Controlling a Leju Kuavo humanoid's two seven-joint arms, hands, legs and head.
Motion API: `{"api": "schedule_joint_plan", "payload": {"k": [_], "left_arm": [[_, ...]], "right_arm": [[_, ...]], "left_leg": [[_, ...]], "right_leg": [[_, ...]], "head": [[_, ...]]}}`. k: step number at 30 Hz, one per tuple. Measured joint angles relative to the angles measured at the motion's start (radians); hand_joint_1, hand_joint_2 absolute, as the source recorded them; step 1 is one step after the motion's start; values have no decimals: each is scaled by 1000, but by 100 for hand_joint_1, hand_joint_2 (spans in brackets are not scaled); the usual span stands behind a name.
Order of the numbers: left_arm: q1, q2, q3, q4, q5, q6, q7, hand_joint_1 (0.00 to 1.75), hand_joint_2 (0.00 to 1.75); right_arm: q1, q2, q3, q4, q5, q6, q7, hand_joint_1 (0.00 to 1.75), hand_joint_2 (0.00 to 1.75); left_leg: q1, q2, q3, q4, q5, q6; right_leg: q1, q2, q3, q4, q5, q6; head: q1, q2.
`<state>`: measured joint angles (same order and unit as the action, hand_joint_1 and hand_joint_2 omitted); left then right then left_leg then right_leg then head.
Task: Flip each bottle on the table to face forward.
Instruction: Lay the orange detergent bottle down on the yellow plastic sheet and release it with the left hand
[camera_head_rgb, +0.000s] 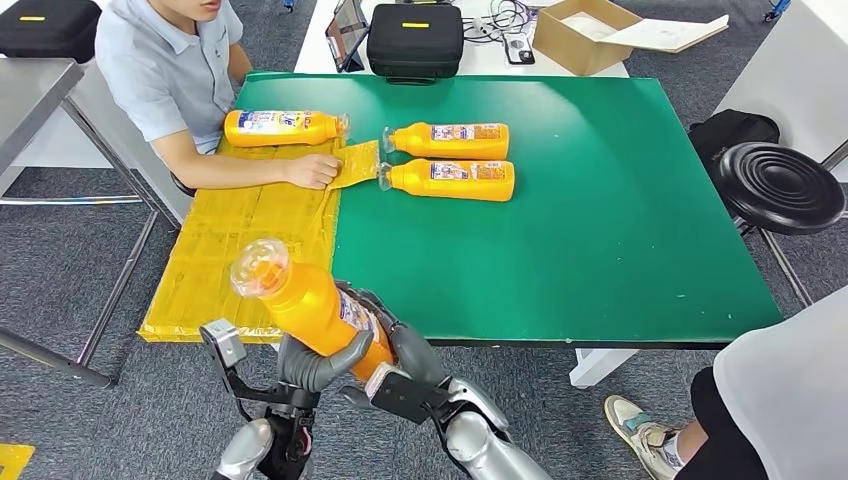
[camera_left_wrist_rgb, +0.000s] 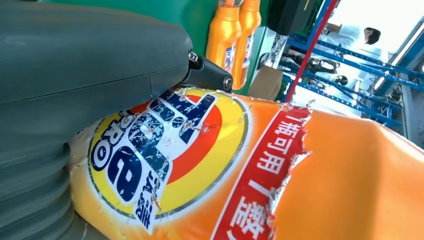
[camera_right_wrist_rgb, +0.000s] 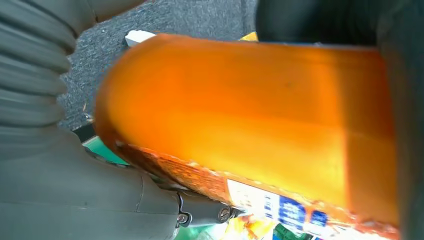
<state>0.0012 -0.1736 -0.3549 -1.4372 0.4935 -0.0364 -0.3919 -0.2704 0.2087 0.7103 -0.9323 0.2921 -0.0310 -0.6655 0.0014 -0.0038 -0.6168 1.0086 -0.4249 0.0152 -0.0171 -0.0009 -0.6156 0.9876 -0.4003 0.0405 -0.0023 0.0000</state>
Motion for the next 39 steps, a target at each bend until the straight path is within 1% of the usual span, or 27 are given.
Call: {"api": "schedule_joint_plan", "payload": {"k": [2,4,6,9,12,14,18,24,26,29,31,34,36,39], "left_arm": [[-14,4,8,11,-11,22,19,175,175],[-43,10,15,40,-50,77,52,175,175],[-83,17,18,87,-111,145,66,175,175],[-160,29,38,182,-215,259,23,175,175],[-236,45,82,264,-319,340,-23,175,175],[-267,53,105,299,-397,378,-34,175,175],[-309,63,133,344,-512,421,-31,175,175],[-348,69,144,393,-586,455,-22,175,175],[-361,69,145,414,-645,506,-23,175,175],[-396,71,143,471,-780,598,-17,175,175],[-430,73,136,528,-869,637,10,175,175],[-498,76,106,666,-1048,675,107,175,175],[-539,80,77,765,-1151,683,176,175,175],[-587,85,32,889,-1254,671,266,175,175]], "right_arm": [[5,0,0,-1,-2,-8,2,0,0],[13,0,-1,-1,-6,-29,6,0,0],[21,-1,-2,0,-11,-53,7,0,0],[38,1,0,1,-5,-78,-8,0,0],[63,3,11,-1,3,-85,-20,0,0],[71,4,15,-2,4,-85,-23,0,0],[77,3,16,-2,4,-91,-29,0,0],[84,3,16,-2,1,-103,-32,0,0],[84,3,16,-2,-3,-106,-32,0,0],[84,3,16,-2,-14,-108,-32,0,0],[84,3,15,-2,-22,-103,-32,0,0],[84,8,16,-2,-34,-85,-32,0,0],[84,13,17,-2,-38,-75,-32,0,0],[82,18,20,-2,-50,-57,-32,0,0]], "left_leg": [[0,0,0,0,0,0],[0,-1,0,0,0,0],[0,-1,0,0,0,0],[0,0,0,0,0,0],[0,-1,0,0,1,0],[0,-1,0,0,1,0],[1,-1,-1,0,1,0],[0,-1,-1,0,1,0],[0,-1,-1,0,1,0],[0,-1,-1,0,1,0],[0,-1,-1,0,1,0],[0,-1,-1,0,1,0],[0,-1,-1,0,1,0],[0,0,-1,0,1,0]], "right_leg": [[0,0,0,0,0,0],[0,0,0,0,0,0],[0,0,1,0,0,0],[0,0,1,0,1,0],[0,0,1,0,1,0],[1,0,1,1,1,0],[0,0,1,1,1,0],[0,0,1,1,1,0],[0,0,1,0,1,0],[0,0,1,0,1,0],[0,0,1,1,1,0],[0,0,1,1,1,0],[0,0,1,1,1,0],[0,0,1,1,1,0]], "head": [[0,0],[0,0],[0,0],[0,0],[0,0],[0,0],[0,0],[0,0],[0,0],[0,0],[0,0],[0,0],[0,0],[0,0]]}}
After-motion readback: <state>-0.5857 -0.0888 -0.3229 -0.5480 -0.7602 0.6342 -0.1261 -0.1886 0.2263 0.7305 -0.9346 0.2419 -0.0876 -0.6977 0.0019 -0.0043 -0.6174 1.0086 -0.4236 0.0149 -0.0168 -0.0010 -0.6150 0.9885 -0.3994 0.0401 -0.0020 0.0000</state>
